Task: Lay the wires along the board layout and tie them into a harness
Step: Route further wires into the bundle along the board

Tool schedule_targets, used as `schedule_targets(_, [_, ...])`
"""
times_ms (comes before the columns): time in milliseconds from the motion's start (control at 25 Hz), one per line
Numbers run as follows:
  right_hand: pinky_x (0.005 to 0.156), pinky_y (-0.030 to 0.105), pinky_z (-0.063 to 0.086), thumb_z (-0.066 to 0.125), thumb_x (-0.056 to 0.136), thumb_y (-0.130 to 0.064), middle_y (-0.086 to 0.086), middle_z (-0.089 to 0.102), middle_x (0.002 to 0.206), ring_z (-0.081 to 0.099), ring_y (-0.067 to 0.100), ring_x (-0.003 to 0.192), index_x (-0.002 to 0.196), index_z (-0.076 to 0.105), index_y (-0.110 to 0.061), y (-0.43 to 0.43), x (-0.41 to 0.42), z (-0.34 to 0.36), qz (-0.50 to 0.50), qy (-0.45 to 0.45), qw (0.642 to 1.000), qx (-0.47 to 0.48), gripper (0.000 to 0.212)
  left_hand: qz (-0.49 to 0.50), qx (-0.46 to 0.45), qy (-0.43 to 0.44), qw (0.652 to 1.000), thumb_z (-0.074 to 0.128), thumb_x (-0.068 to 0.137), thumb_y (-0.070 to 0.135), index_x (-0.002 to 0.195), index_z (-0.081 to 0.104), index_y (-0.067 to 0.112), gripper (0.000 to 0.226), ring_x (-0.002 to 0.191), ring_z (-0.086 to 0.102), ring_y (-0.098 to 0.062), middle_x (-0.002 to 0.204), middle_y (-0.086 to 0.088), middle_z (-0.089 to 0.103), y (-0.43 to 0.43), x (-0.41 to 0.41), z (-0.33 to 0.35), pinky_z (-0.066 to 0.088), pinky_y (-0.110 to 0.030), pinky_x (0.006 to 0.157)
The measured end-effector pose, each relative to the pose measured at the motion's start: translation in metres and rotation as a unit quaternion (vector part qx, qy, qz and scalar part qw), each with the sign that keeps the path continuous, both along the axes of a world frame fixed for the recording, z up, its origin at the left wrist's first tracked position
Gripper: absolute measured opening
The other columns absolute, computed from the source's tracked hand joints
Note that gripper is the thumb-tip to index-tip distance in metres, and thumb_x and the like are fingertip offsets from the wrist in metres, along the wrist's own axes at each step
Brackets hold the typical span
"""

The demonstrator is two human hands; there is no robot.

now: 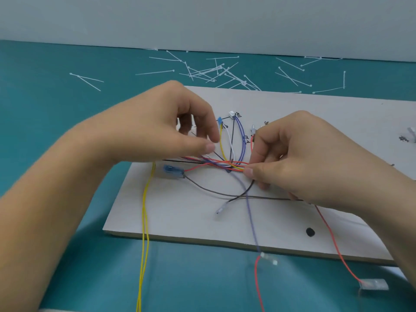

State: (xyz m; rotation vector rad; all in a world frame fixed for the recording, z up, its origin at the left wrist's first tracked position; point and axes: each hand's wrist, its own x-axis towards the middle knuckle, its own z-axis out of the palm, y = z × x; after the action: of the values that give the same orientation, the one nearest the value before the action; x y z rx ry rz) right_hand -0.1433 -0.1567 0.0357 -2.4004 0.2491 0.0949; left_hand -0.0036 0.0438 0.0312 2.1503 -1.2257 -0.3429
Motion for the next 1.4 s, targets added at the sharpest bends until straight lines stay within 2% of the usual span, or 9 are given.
schedule_targets(80, [0.037, 0.014, 0.036, 0.08, 0.085, -0.026, -0.005, 0.072, 0.058, 0.051, 0.006, 0.036, 0.072, 0.071, -0.021, -0.001, 0.0, 0.0, 0.003, 0.0, 1.0, -0.004, 0.017, -0.015, 0.007, -0.014, 1.0, 0.075, 0.078, 0.041, 0.081, 0.079, 0.035, 0.007, 0.058, 0.053, -0.01, 0.063, 0.016, 0.063, -0.011, -0.01, -0.006, 0.045, -0.028, 0.055])
schedule_targets(200, [0.037, 0.015, 0.037, 0.079, 0.086, -0.024, -0.005, 0.072, 0.059, 0.051, 0.006, 0.036, 0.073, 0.072, -0.022, -0.004, 0.0, -0.001, 0.009, 0.007, 1.0, 0.001, 0.015, -0.027, 0.018, -0.026, 0.999, 0.076, 0.081, 0.038, 0.079, 0.079, 0.032, 0.007, 0.059, 0.052, -0.014, 0.065, 0.012, 0.064, -0.018, -0.014, -0.012, 0.045, -0.031, 0.054])
schedule_targets(400, [0.038, 0.025, 0.045, 0.071, 0.09, -0.009, 0.007, 0.071, 0.06, 0.052, 0.012, 0.036, 0.076, 0.072, -0.016, -0.021, 0.0, 0.007, 0.014, 0.044, 0.996, 0.08, 0.016, -0.012, 0.008, -0.021, 1.0, 0.081, 0.084, 0.028, 0.076, 0.079, 0.03, 0.008, 0.061, 0.053, -0.016, 0.067, 0.009, 0.068, -0.02, -0.016, -0.013, 0.045, -0.033, 0.055])
schedule_targets(520, [0.039, 0.027, 0.047, 0.069, 0.09, -0.004, 0.011, 0.071, 0.061, 0.054, 0.014, 0.039, 0.076, 0.074, -0.014, -0.036, -0.001, 0.015, 0.023, 0.071, 0.994, 0.082, 0.018, -0.009, 0.006, -0.019, 1.0, 0.081, 0.083, 0.027, 0.075, 0.079, 0.028, 0.008, 0.063, 0.056, -0.016, 0.071, 0.009, 0.071, -0.022, -0.017, -0.014, 0.046, -0.03, 0.056])
schedule_targets(720, [0.041, 0.027, 0.049, 0.073, 0.089, -0.013, 0.011, 0.069, 0.058, 0.057, 0.016, 0.041, 0.073, 0.073, -0.014, -0.048, -0.001, 0.02, 0.039, 0.126, 0.991, 0.033, 0.016, -0.007, -0.001, -0.025, 1.0, 0.082, 0.081, 0.021, 0.075, 0.077, 0.026, 0.01, 0.064, 0.061, -0.017, 0.071, 0.007, 0.072, -0.024, -0.02, -0.016, 0.051, -0.033, 0.061])
schedule_targets(880, [0.038, 0.023, 0.044, 0.078, 0.085, -0.024, 0.008, 0.068, 0.054, 0.055, 0.015, 0.038, 0.068, 0.07, -0.01, -0.049, 0.0, 0.017, 0.017, 0.119, 0.993, -0.013, 0.023, -0.011, -0.016, -0.032, 0.999, 0.085, 0.083, 0.028, 0.075, 0.076, 0.026, 0.012, 0.066, 0.061, -0.018, 0.072, 0.007, 0.07, -0.028, -0.023, -0.019, 0.051, -0.036, 0.062])
schedule_targets(1080, [0.042, 0.026, 0.043, 0.081, 0.079, -0.035, 0.006, 0.067, 0.053, 0.052, 0.015, 0.038, 0.071, 0.069, -0.012, -0.051, 0.001, 0.019, 0.008, 0.109, 0.993, -0.039, 0.027, -0.026, -0.022, -0.032, 0.999, 0.083, 0.083, 0.029, 0.078, 0.078, 0.029, 0.007, 0.067, 0.058, -0.013, 0.073, 0.011, 0.067, -0.041, -0.029, -0.022, 0.046, -0.022, 0.059])
schedule_targets(1200, [0.04, 0.023, 0.042, 0.078, 0.081, -0.026, 0.004, 0.065, 0.051, 0.048, 0.013, 0.036, 0.07, 0.07, -0.011, -0.053, 0.001, 0.019, 0.017, 0.109, 0.993, -0.037, 0.021, -0.019, -0.028, -0.035, 0.999, 0.085, 0.082, 0.029, 0.083, 0.079, 0.033, 0.007, 0.069, 0.06, -0.014, 0.074, 0.012, 0.068, -0.042, -0.029, -0.021, 0.047, -0.023, 0.06])
schedule_targets(1400, [0.041, 0.023, 0.045, 0.07, 0.082, -0.012, 0.004, 0.067, 0.054, 0.051, 0.013, 0.039, 0.07, 0.072, -0.009, -0.056, 0.0, 0.019, 0.019, 0.135, 0.99, -0.04, 0.012, -0.022, 0.001, -0.041, 0.999, 0.081, 0.083, 0.023, 0.08, 0.08, 0.03, 0.008, 0.072, 0.06, -0.004, 0.075, 0.016, 0.066, -0.049, -0.033, -0.019, 0.039, -0.008, 0.061])
